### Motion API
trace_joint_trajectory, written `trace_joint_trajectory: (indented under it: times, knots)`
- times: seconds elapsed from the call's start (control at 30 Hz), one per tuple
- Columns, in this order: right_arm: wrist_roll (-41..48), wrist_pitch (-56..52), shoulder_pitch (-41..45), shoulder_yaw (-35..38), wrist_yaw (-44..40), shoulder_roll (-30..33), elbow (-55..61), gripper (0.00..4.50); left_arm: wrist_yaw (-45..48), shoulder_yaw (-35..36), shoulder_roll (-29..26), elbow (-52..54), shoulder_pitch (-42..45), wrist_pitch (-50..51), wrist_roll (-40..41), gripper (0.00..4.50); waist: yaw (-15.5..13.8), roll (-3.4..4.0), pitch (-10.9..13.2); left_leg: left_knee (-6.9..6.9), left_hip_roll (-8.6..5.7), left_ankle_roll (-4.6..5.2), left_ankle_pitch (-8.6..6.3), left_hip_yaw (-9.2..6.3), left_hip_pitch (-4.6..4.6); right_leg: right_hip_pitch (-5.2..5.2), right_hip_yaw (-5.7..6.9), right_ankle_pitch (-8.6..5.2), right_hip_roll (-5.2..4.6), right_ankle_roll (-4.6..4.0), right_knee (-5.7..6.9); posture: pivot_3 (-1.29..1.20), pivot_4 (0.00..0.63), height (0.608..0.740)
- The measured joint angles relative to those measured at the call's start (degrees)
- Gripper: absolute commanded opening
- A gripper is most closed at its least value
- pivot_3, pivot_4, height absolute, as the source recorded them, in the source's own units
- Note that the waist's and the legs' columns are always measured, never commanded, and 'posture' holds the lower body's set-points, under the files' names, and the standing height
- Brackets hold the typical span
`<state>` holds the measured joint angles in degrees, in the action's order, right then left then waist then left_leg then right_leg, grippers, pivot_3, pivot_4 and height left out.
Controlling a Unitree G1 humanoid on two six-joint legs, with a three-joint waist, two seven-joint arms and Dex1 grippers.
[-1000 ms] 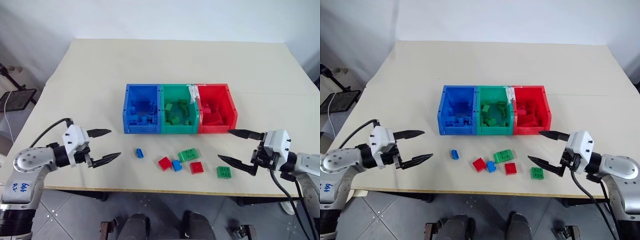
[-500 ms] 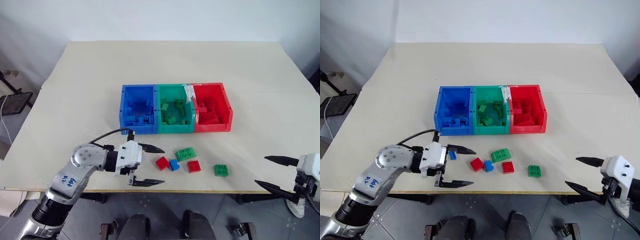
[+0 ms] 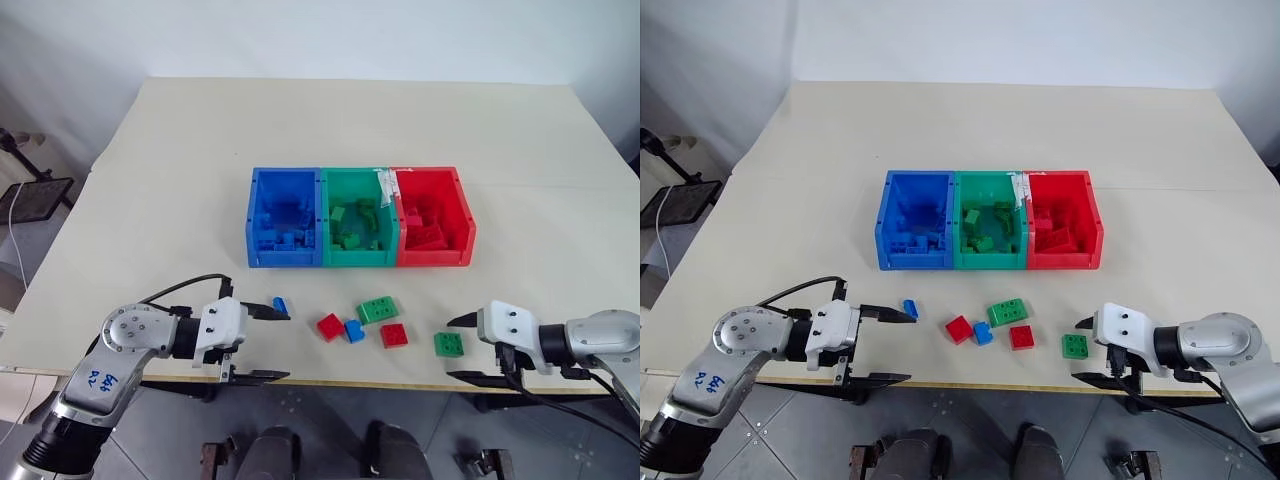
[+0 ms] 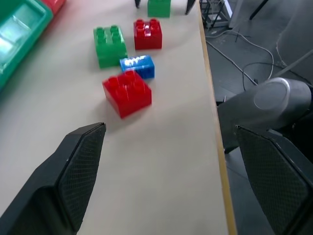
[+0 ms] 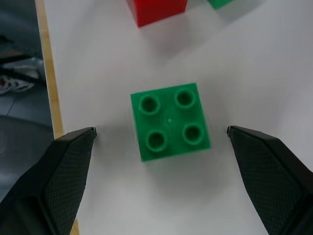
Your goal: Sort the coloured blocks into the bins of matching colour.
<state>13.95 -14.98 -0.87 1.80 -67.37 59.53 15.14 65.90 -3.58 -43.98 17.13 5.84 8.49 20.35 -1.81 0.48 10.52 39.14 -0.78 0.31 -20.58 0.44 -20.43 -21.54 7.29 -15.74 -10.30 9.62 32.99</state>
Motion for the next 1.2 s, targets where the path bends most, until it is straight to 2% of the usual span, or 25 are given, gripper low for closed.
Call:
trace_joint_trajectory:
  times: [0.23,0.37,0.43,0.53,0.63,0.77,0.87,0.93,1.0,1.17,1.2]
  knots:
    - [-0.3,2.3,0.8,-0.7,-0.6,-1.0,-1.5,1.49,-1.1,2.0,0.1,0.5,-1.7,0.0,0.1,4.50,0.3,-0.02,0.0,0.00,0.01,0.00,0.00,0.01,0.04,0.03,0.00,0.00,0.00,0.00,0.03,0.00,0.150,0.740]
    - [0.1,1.8,1.9,-0.7,-0.2,-2.2,-2.0,1.46,-2.9,2.8,1.2,0.7,-1.5,0.2,0.4,4.50,0.3,-0.02,0.0,0.00,0.01,0.00,0.00,0.02,0.06,0.03,-0.02,0.00,0.00,0.00,0.04,0.00,0.150,0.740]
    - [2.8,-1.4,3.6,-0.3,1.0,-4.7,-1.7,1.46,-4.3,3.9,2.3,1.1,-1.6,1.3,2.0,4.50,0.4,-0.02,0.0,0.00,0.03,0.00,0.00,0.01,0.05,0.02,-0.01,0.00,0.01,0.00,0.06,0.00,0.150,0.740]
    - [10.5,-9.7,11.0,0.2,3.1,-8.6,1.8,1.46,-7.2,7.2,2.8,1.7,-1.8,2.8,3.5,4.50,0.8,0.09,0.0,-0.01,0.08,-0.03,0.00,0.03,0.10,-0.01,-0.05,0.00,0.05,-0.01,0.11,0.00,0.150,0.740]
    - [14.4,-17.7,23.3,-0.1,8.7,-14.3,2.9,1.46,-10.3,11.8,3.1,0.9,-2.8,2.9,4.0,4.50,1.1,0.09,0.0,-0.01,0.18,-0.11,-0.05,-0.01,0.13,-0.02,-0.04,0.01,0.14,-0.02,0.17,0.00,0.150,0.740]
    - [9.0,-20.6,37.9,-6.4,18.6,-25.1,-4.8,1.46,-13.8,16.1,4.3,0.4,-5.7,2.9,4.2,4.50,1.8,0.06,0.0,-0.01,0.20,-0.19,-0.10,-0.02,0.10,-0.21,-0.04,0.01,0.16,-0.02,0.43,0.00,0.150,0.740]
    - [5.7,-19.8,42.4,-9.5,21.6,-29.1,-11.0,1.46,-15.3,17.2,4.8,0.6,-6.9,2.9,4.3,4.50,1.2,0.06,0.0,-0.01,0.17,-0.22,-0.12,-0.22,-0.03,-0.32,0.11,0.01,0.14,-0.02,0.57,0.00,0.150,0.740]
    - [3.2,-18.4,45.0,-11.0,22.7,-31.3,-16.1,2.21,-16.4,18.3,5.3,0.9,-7.0,3.3,4.8,4.50,1.2,0.05,0.0,-0.01,0.11,-0.21,-0.13,-0.15,-0.10,-0.42,0.09,0.01,0.11,-0.02,0.57,0.00,0.150,0.740]
    - [1.7,-17.0,46.4,-11.7,23.1,-32.2,-19.1,2.78,-17.0,18.9,5.3,1.5,-7.1,3.5,5.2,4.50,1.3,0.05,0.0,-0.01,0.13,-0.21,-0.13,-0.14,-0.16,-0.49,0.11,0.01,0.11,-0.02,0.60,0.00,0.150,0.740]
    - [0.6,-14.5,47.2,-11.7,21.7,-32.5,-20.2,4.47,-17.5,19.3,5.2,2.8,-8.1,4.0,5.3,4.50,2.1,0.06,0.0,-0.04,0.17,-0.21,-0.13,0.05,-0.21,-0.70,0.11,0.01,0.12,-0.02,0.72,0.00,0.150,0.740]
    - [0.6,-14.1,46.9,-11.6,21.2,-32.2,-19.9,4.47,-17.5,19.3,5.2,2.8,-8.2,4.1,5.3,4.50,2.2,0.06,0.0,-0.04,0.19,-0.21,-0.13,0.10,-0.22,-0.77,0.09,0.01,0.12,-0.02,0.78,0.00,0.150,0.740]
